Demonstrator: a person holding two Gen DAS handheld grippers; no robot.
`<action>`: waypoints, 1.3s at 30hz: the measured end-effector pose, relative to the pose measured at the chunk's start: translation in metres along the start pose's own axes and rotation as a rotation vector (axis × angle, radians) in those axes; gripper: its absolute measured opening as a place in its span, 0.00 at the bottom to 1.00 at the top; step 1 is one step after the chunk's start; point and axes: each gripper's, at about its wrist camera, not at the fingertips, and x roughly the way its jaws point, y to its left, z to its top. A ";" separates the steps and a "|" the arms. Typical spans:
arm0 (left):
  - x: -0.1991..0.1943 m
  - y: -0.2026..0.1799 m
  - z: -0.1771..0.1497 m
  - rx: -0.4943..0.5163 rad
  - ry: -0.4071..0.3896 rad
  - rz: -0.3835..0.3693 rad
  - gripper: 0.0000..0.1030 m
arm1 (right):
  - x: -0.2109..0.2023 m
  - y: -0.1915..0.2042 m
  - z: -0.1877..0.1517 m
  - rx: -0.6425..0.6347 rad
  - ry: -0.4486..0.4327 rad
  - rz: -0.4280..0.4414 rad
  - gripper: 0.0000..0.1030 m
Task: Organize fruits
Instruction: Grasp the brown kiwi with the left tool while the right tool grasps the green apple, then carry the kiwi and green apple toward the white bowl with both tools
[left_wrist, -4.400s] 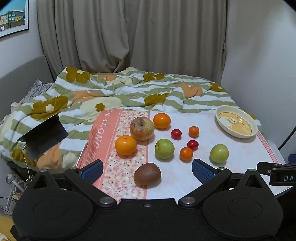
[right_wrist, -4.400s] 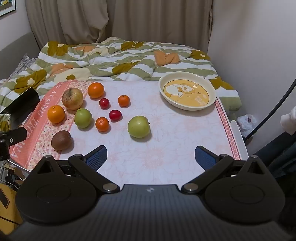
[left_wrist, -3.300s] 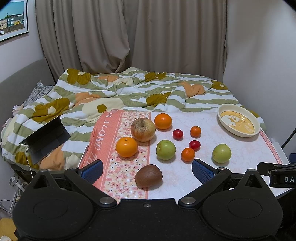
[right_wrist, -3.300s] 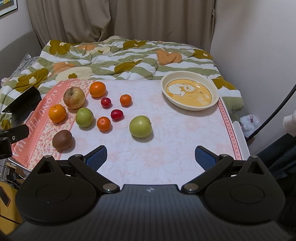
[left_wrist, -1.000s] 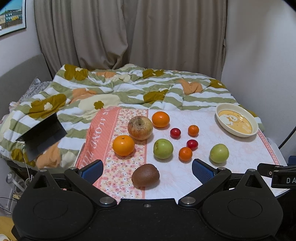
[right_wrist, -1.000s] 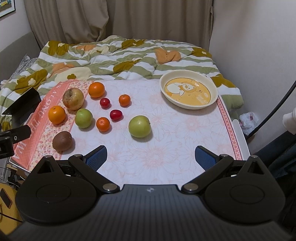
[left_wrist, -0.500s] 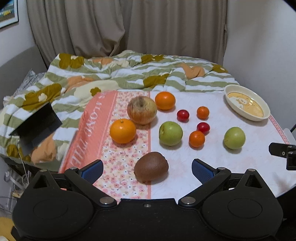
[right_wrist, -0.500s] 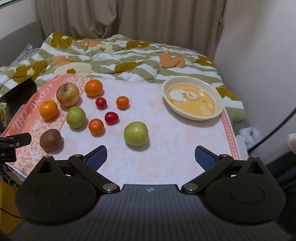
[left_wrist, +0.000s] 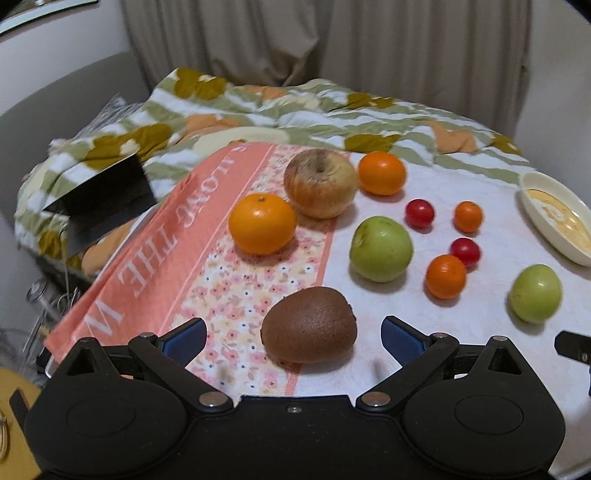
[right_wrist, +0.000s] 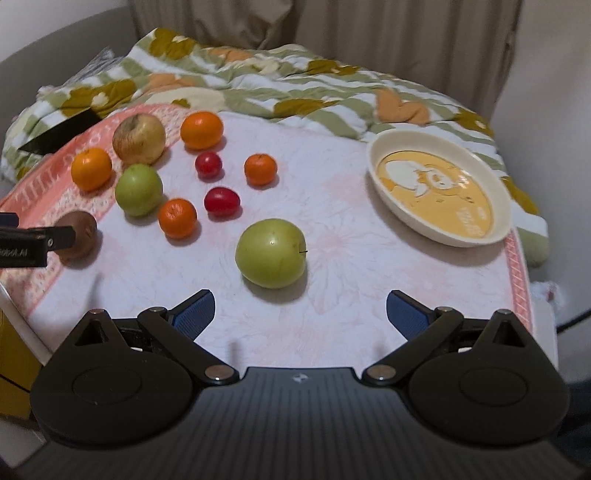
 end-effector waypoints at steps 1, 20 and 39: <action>0.003 -0.001 -0.001 -0.010 0.003 0.008 0.92 | 0.004 -0.001 0.000 -0.004 -0.001 0.012 1.00; 0.025 -0.005 -0.001 -0.112 0.055 0.005 0.68 | 0.048 -0.001 0.015 -0.035 -0.010 0.134 0.82; -0.002 -0.023 0.004 -0.065 0.013 -0.002 0.67 | 0.044 -0.011 0.023 -0.004 -0.034 0.144 0.70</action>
